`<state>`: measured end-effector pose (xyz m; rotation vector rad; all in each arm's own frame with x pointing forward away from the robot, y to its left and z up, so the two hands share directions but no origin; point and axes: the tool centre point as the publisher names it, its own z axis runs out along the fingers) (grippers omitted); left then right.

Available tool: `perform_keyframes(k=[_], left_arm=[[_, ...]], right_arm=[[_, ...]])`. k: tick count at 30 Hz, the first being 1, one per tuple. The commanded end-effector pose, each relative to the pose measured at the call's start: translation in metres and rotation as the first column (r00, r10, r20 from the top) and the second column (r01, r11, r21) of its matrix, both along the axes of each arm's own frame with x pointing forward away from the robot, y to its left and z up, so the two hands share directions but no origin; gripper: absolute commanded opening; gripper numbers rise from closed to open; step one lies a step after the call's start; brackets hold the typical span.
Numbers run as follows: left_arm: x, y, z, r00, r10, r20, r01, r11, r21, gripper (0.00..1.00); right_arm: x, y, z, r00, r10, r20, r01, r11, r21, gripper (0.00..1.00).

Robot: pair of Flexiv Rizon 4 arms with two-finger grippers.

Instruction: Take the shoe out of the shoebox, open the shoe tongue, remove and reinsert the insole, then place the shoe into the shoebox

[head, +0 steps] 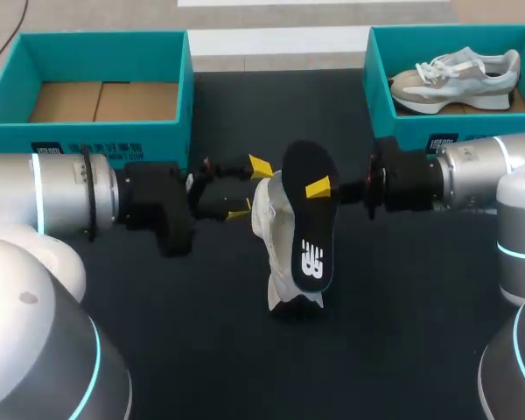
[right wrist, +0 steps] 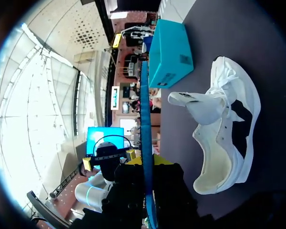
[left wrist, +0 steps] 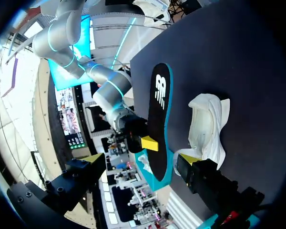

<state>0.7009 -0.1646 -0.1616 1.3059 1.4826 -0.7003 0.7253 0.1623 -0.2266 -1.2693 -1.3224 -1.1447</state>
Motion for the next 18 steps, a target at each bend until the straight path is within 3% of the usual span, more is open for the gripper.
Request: perform_keyframes(k=[1,9,14,18], left_arm=[[-0.002,-0.005,0.003,0.999,0.031,-0.028,-0.027,0.993,0.114,1.00],[-0.002,-0.005,0.003,0.999,0.031,-0.028,-0.027,0.993,0.114,1.00],[-0.002,-0.020,0.020,0.997,0.079,-0.002,-0.074,0.942,0.327,1.00],[0.008,-0.027,0.014,0.990,0.131,-0.043,-0.096,0.877,0.471,1.00]], right_arm=[[0.003,0.003,-0.005,1.000,0.002,0.000,-0.002,1.000,0.003,0.00],[0.005,0.003,-0.012,1.000,0.007,-0.019,-0.007,1.000,-0.017,0.00],[0.006,0.004,-0.015,1.000,0.015,-0.023,-0.015,1.000,-0.015,0.00],[0.008,0.006,-0.014,0.999,0.028,-0.023,-0.029,0.999,-0.018,0.00]])
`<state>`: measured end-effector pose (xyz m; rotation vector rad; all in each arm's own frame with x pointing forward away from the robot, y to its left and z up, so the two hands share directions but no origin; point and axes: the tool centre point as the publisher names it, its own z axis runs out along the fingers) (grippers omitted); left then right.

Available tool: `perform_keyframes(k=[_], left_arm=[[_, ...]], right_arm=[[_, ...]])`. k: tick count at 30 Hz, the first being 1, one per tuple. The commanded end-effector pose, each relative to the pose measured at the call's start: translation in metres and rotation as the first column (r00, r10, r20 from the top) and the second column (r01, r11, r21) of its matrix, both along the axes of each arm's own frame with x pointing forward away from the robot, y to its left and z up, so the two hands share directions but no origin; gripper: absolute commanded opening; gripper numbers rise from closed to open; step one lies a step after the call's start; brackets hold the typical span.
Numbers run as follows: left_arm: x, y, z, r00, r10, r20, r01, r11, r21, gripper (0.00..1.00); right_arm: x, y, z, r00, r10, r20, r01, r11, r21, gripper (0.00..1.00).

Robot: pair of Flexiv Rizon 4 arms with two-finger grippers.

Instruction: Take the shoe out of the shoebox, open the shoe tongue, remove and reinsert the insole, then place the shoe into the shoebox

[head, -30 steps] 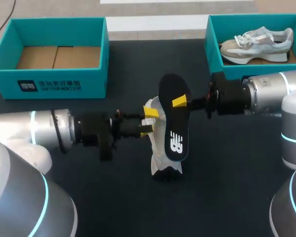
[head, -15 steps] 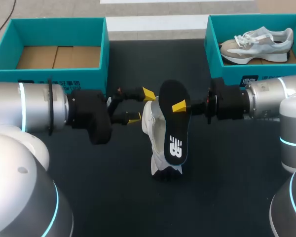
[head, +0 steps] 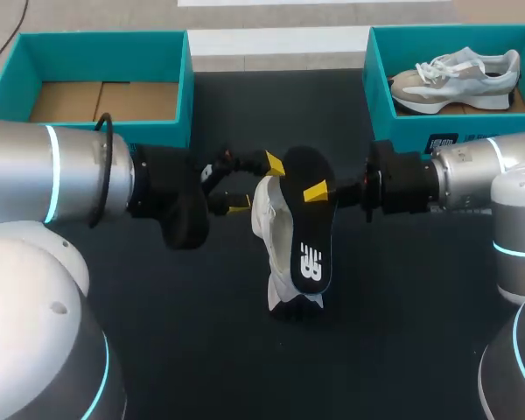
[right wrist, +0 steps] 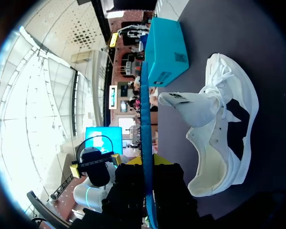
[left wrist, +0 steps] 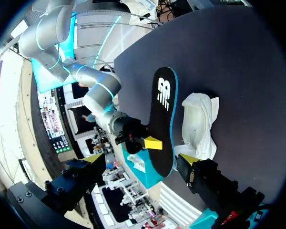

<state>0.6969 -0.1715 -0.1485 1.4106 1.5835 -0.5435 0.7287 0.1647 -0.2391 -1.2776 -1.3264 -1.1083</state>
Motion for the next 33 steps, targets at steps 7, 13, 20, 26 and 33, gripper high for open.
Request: perform_keyframes(k=[7,13,20,26,33], left_arm=[[0.022,-0.025,0.005,0.979,0.155,-0.131,-0.071,0.865,0.496,1.00],[0.028,-0.032,0.000,0.950,0.261,-0.174,-0.067,0.712,0.699,1.00],[0.029,-0.033,-0.002,0.956,0.285,-0.075,-0.132,0.642,0.756,1.00],[0.029,-0.033,-0.002,0.956,0.285,-0.075,-0.132,0.642,0.756,1.00],[0.030,-0.035,0.000,0.940,0.301,-0.162,-0.053,0.596,0.801,1.00]], right_arm=[[0.004,0.005,-0.002,1.000,0.019,0.000,-0.019,1.000,0.000,0.00],[0.004,0.007,-0.004,1.000,0.028,0.002,-0.028,1.000,0.002,0.00],[0.003,0.011,-0.009,0.999,0.040,-0.001,-0.040,0.999,0.014,0.00],[0.003,0.014,-0.011,0.999,0.052,-0.006,-0.052,0.998,0.018,0.00],[0.002,0.018,-0.014,0.997,0.072,-0.018,-0.072,0.997,0.025,0.00]])
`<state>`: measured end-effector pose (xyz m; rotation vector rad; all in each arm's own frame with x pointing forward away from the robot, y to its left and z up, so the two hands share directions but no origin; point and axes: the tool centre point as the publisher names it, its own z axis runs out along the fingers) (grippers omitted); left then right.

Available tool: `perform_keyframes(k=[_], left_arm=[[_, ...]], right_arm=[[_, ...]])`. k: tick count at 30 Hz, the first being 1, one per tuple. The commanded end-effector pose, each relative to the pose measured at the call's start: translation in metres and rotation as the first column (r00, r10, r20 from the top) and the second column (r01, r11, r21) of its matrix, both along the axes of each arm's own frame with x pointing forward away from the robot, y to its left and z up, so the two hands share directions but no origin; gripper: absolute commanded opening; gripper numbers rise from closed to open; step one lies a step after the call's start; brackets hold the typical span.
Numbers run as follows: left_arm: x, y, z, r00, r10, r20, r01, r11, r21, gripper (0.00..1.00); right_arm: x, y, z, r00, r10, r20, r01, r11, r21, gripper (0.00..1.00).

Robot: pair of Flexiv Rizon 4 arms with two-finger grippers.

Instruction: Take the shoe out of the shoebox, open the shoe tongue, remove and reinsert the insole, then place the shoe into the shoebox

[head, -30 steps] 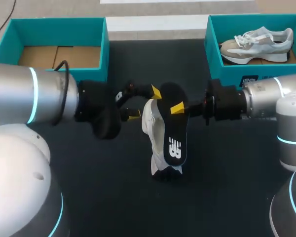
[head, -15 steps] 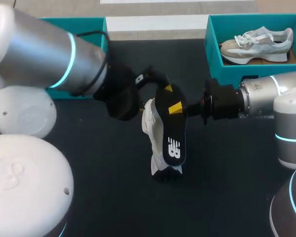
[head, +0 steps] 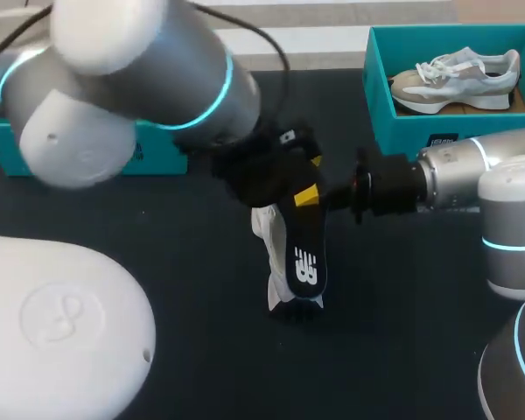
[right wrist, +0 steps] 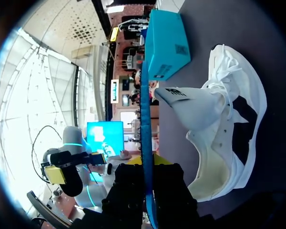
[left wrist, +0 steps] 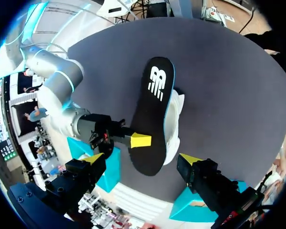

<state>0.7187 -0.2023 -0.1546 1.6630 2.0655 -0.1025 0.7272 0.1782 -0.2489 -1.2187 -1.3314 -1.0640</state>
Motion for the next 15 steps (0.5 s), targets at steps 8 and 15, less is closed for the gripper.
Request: perform_keyframes(k=[8,15], left_arm=[[0.0043,-0.0061,0.0080,0.966,0.165,-0.198,-0.064,0.898,0.435,1.00],[0.0022,-0.0009,0.0050,0.951,0.210,-0.227,-0.070,0.862,0.503,1.00]], right_arm=[[0.0032,0.0043,-0.0045,1.000,0.024,-0.010,-0.024,1.000,0.002,0.00],[0.0043,0.0038,-0.0055,0.999,0.036,-0.008,-0.036,0.999,0.006,0.00]])
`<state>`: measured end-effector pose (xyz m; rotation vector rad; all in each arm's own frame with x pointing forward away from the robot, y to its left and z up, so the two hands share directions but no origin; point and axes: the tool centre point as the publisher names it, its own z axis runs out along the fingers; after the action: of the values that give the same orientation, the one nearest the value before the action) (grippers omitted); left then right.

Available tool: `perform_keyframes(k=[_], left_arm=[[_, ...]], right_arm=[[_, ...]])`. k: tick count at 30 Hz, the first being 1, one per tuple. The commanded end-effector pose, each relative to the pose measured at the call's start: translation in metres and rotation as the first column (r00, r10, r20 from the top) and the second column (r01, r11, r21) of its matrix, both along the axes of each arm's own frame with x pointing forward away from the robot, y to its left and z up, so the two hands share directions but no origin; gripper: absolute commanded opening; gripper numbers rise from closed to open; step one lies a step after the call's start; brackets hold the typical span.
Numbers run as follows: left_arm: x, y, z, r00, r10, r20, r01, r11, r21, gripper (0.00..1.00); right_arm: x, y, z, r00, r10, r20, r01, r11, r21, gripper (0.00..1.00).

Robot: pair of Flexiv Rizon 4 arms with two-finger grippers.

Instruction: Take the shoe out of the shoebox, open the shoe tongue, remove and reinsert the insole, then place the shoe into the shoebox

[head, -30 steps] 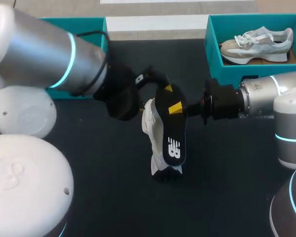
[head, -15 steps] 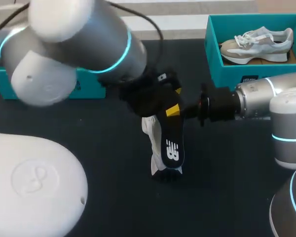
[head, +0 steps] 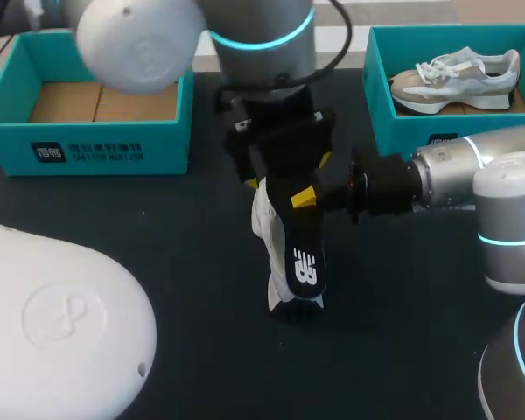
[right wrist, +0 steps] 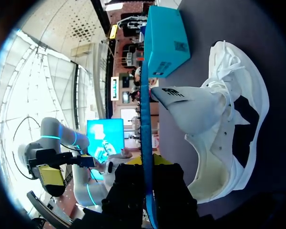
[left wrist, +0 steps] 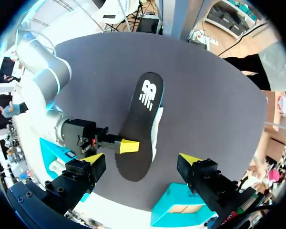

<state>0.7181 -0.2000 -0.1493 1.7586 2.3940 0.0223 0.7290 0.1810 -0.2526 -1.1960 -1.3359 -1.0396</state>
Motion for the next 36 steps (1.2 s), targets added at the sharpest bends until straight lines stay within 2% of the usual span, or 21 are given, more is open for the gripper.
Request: perform_keyframes(k=[1,6,7,10,17,27,36], left_arm=[[0.003,-0.002,-0.002,0.996,0.050,-0.078,-0.028,0.965,0.259,1.00],[0.004,0.001,-0.013,0.996,0.058,-0.073,-0.035,0.960,0.279,1.00],[0.004,0.001,-0.015,0.996,0.035,-0.080,-0.014,0.968,0.252,1.00],[0.005,-0.002,-0.023,0.993,0.033,-0.117,-0.002,0.966,0.257,1.00],[0.000,-0.007,-0.017,0.995,-0.031,-0.093,0.051,0.975,0.218,1.00],[-0.001,-0.014,-0.020,0.989,-0.124,-0.081,0.134,0.982,0.136,1.00],[0.005,-0.021,-0.027,0.991,-0.124,-0.056,0.132,0.979,0.153,1.00]], right_arm=[[0.003,0.001,-0.002,1.000,0.008,0.001,-0.008,1.000,0.002,0.00],[0.007,0.000,-0.002,1.000,0.016,0.010,-0.016,1.000,0.002,0.00],[0.007,0.000,-0.002,1.000,0.022,0.011,-0.022,1.000,0.002,0.00],[0.008,0.000,-0.002,0.999,0.033,0.002,-0.033,0.999,0.003,0.00],[0.008,-0.001,-0.002,0.999,0.032,-0.001,-0.032,0.999,0.004,0.00],[0.009,0.000,-0.002,1.000,0.031,-0.004,-0.031,1.000,0.001,0.00],[0.006,0.003,-0.001,1.000,0.025,-0.001,-0.025,1.000,0.002,0.00]])
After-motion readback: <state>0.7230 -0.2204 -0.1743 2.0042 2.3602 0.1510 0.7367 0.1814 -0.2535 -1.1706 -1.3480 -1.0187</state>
